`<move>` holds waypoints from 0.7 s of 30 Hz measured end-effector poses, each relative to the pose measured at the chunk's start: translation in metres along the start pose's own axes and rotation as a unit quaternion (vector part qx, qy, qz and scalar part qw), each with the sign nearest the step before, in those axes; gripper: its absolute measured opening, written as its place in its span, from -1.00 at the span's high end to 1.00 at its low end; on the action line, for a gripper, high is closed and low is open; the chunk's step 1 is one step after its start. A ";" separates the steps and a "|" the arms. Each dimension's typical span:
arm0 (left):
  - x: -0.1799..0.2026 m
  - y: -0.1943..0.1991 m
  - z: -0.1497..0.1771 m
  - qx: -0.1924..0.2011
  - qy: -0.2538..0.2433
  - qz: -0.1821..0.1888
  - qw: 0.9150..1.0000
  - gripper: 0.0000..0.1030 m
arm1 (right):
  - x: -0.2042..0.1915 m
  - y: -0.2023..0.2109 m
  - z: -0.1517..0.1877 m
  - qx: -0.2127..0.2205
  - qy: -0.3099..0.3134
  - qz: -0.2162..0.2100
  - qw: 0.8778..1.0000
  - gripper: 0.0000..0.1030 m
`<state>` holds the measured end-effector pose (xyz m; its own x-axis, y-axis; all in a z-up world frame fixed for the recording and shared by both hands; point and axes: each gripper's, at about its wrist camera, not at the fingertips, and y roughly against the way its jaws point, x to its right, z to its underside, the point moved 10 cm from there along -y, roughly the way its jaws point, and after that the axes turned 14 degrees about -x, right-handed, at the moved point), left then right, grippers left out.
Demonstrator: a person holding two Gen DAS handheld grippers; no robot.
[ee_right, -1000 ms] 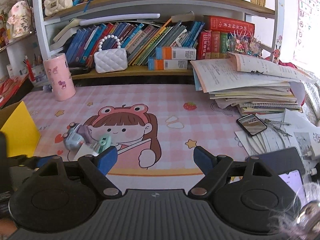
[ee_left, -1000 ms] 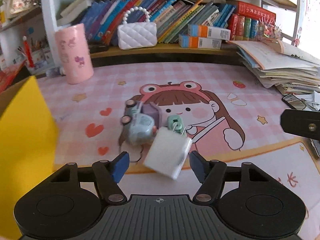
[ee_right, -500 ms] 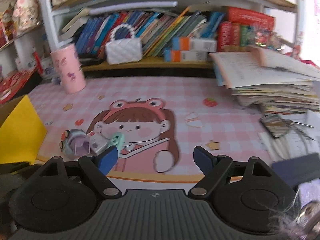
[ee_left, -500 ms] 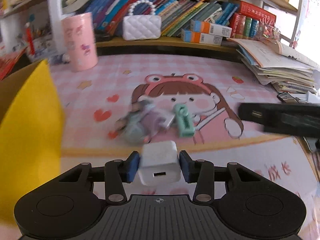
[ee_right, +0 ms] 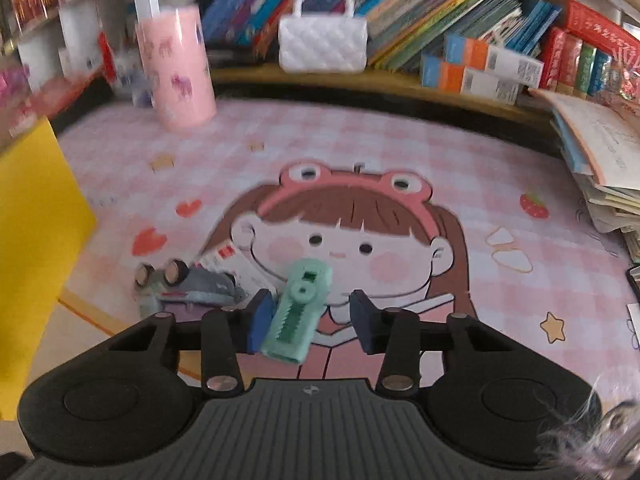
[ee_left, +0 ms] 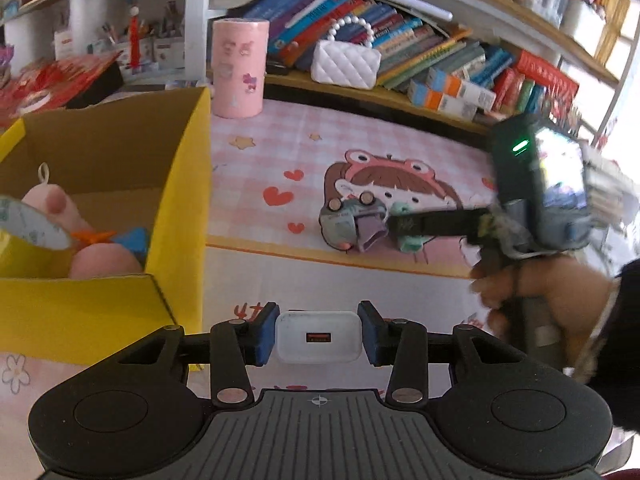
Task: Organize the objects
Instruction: 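Grasp the white charger with the left tool while the right tool grasps the mint-green object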
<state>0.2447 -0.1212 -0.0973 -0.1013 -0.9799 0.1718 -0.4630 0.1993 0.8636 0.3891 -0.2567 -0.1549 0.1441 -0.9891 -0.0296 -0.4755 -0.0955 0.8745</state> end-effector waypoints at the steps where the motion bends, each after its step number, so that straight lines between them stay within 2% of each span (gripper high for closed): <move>1: 0.000 0.002 0.000 0.002 0.002 0.004 1.000 0.21 | -0.001 -0.006 0.001 -0.010 0.004 0.006 1.000 0.25; 3: 0.001 0.006 0.000 0.008 0.001 0.007 1.000 0.21 | -0.002 -0.008 0.000 0.003 0.011 0.012 1.000 0.33; 4: 0.001 0.007 0.001 0.009 0.001 0.008 1.000 0.21 | -0.002 -0.009 0.000 0.006 0.010 0.008 1.000 0.55; 7: 0.001 0.011 0.001 0.014 0.002 0.013 1.000 0.21 | 0.000 -0.004 0.004 0.009 0.013 0.011 1.000 0.55; 11: 0.001 0.017 0.002 0.023 0.001 0.024 0.999 0.21 | 0.006 0.022 0.018 0.025 -0.005 0.002 1.000 0.55; 16: 0.001 0.025 0.008 0.032 -0.004 0.045 0.998 0.21 | 0.009 0.062 0.049 0.012 -0.045 0.003 0.999 0.55; 21: -0.002 0.039 0.021 0.039 -0.010 0.067 0.997 0.21 | -0.004 0.101 0.085 0.003 -0.078 -0.009 0.997 0.55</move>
<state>0.2083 -0.1113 -0.0739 -0.1849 -0.9439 0.2734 -0.5108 0.3300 0.7938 0.2669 -0.2721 -0.1074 0.0152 -0.9926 -0.1202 -0.4800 -0.1126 0.8700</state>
